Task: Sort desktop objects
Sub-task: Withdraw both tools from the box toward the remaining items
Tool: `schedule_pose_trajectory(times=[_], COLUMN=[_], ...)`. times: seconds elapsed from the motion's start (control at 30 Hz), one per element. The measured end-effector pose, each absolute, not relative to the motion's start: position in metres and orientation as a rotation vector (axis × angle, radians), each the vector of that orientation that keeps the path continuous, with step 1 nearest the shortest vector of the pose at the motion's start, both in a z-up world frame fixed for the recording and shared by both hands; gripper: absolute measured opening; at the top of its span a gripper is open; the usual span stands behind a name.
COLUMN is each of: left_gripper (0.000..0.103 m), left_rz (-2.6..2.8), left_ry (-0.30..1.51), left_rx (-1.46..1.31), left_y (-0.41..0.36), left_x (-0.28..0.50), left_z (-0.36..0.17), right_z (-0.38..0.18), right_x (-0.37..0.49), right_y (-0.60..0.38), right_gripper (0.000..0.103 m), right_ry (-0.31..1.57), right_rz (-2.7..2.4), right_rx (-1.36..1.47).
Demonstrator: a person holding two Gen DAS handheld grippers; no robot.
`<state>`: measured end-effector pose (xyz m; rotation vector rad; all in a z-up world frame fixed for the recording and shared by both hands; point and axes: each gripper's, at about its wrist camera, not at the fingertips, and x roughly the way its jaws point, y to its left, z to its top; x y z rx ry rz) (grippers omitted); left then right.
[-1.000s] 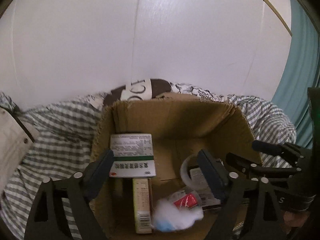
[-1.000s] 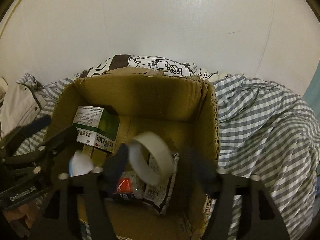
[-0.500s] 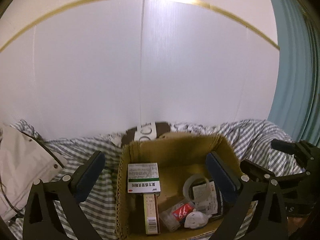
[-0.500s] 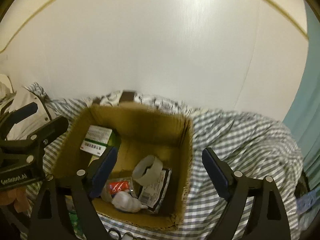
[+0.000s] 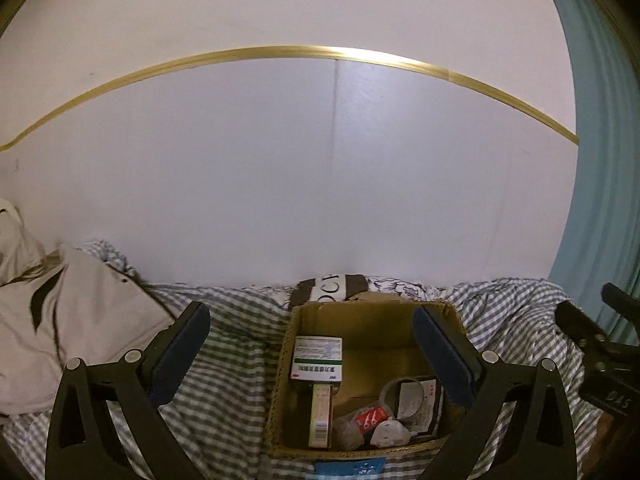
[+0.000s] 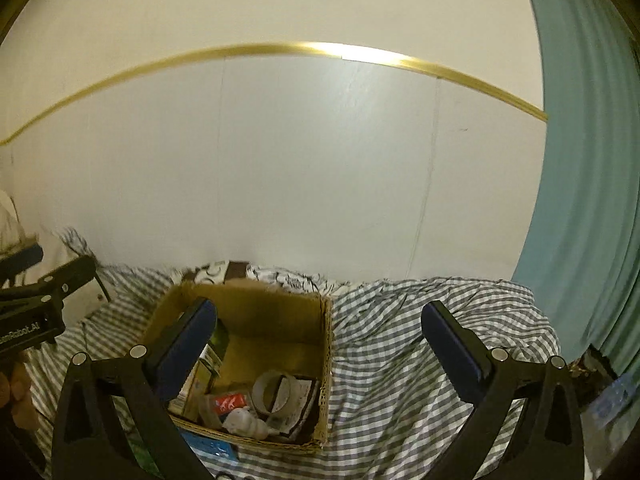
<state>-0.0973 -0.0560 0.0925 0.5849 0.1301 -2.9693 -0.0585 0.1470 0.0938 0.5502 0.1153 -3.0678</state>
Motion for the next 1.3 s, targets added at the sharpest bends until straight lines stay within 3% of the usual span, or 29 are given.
schedule_pose_trajectory(times=[0.73,1.3], left_gripper=[0.103,0.103], left_rz=[-2.922,-2.888], left_ry=[0.103,0.116], left_rx=[0.587,0.837], left_y=[-0.046,-0.065], left_x=[-0.044,-0.041], left_z=[0.101,0.025], right_z=[0.091,0.028], right_x=[0.010,0.021], right_y=[0.151,0.153], right_gripper=[0.103,0.103], right_ry=[0.107,0.145], right_rz=[-3.088,-3.039], right_rx=[0.458,0.651])
